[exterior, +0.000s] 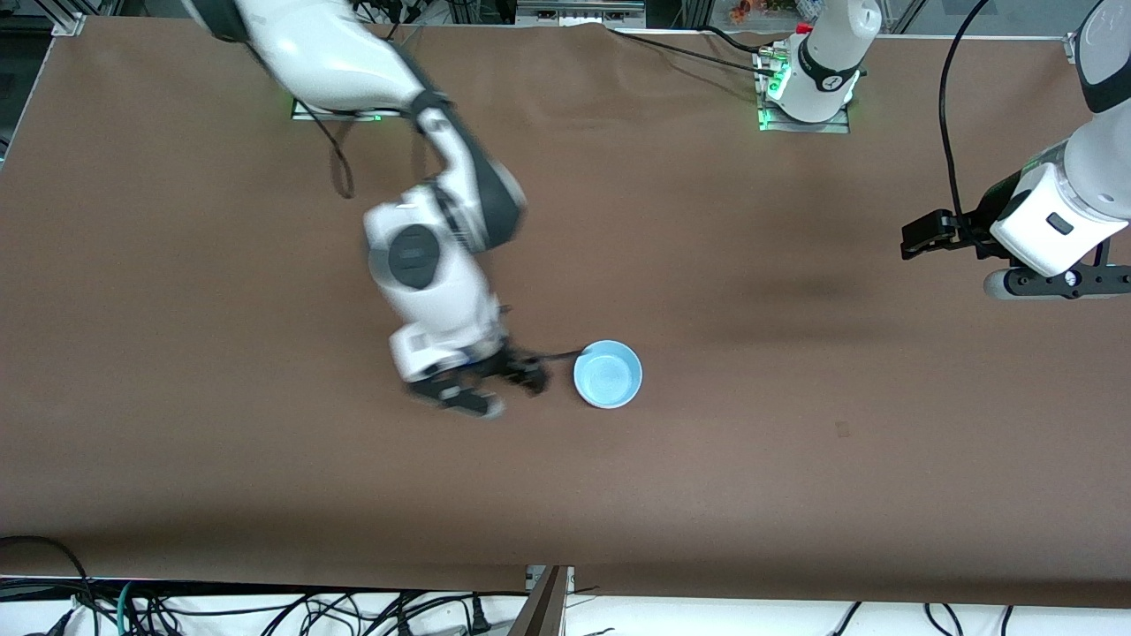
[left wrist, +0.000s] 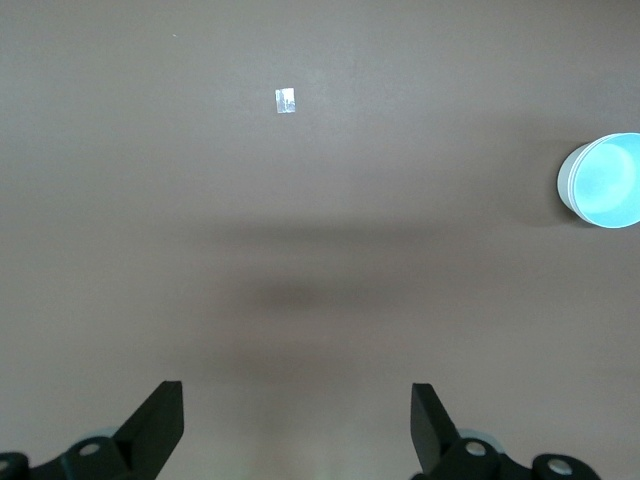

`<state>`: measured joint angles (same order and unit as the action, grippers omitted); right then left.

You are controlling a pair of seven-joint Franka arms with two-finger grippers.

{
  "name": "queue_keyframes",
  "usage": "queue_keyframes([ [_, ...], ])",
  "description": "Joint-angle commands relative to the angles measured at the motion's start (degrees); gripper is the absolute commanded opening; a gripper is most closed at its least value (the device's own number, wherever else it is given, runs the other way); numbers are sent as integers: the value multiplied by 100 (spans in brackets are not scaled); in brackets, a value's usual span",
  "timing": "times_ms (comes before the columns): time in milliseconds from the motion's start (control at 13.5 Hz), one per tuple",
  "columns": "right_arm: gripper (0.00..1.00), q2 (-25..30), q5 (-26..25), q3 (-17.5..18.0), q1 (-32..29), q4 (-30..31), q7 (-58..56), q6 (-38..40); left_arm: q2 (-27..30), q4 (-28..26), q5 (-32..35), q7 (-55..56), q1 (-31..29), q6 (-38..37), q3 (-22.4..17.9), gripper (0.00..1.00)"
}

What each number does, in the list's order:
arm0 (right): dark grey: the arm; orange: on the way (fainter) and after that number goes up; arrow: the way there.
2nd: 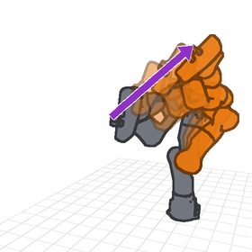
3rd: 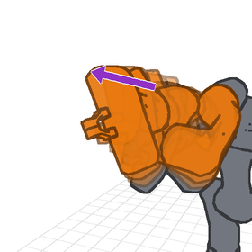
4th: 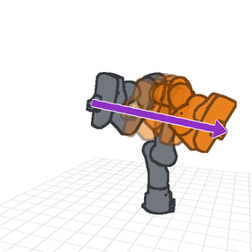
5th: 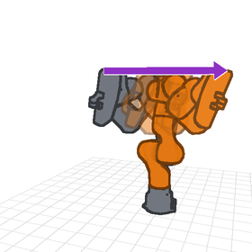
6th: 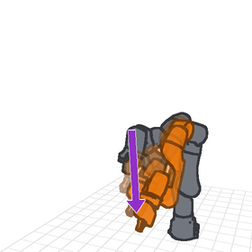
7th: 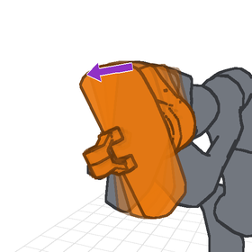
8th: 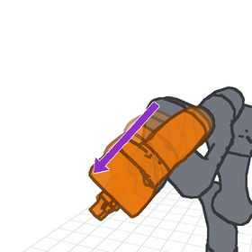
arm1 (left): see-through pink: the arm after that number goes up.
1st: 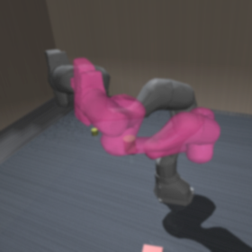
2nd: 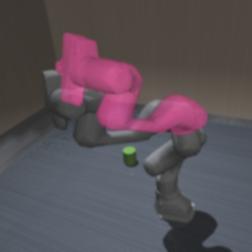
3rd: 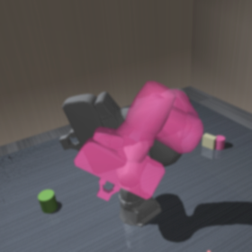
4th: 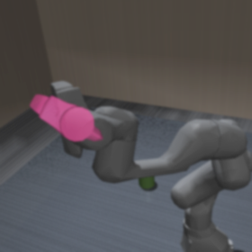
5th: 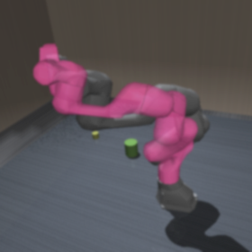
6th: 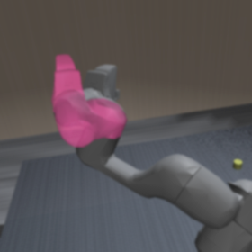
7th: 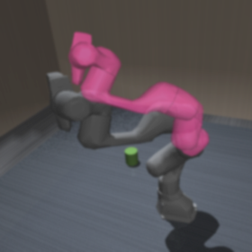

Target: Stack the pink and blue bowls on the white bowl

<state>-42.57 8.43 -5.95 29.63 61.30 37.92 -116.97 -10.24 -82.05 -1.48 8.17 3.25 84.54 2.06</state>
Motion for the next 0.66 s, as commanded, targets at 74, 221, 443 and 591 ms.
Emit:
queue_keyframes([
  [74,100,1721,1,-248,-387,1214,-1344,1235,-75,172,-10,-69,53,-51,-3,100],
  [221,100,2592,1,-835,-423,1874,-2730,1720,-84,198,-10,-69,53,-51,-3,100],
  [443,100,3350,-287,-1119,-414,2553,-3737,1914,-119,207,-28,-69,18,-51,-3,100],
  [591,100,3466,-683,-962,-457,2554,-3784,2405,-119,207,-19,-61,35,-51,-3,100],
])
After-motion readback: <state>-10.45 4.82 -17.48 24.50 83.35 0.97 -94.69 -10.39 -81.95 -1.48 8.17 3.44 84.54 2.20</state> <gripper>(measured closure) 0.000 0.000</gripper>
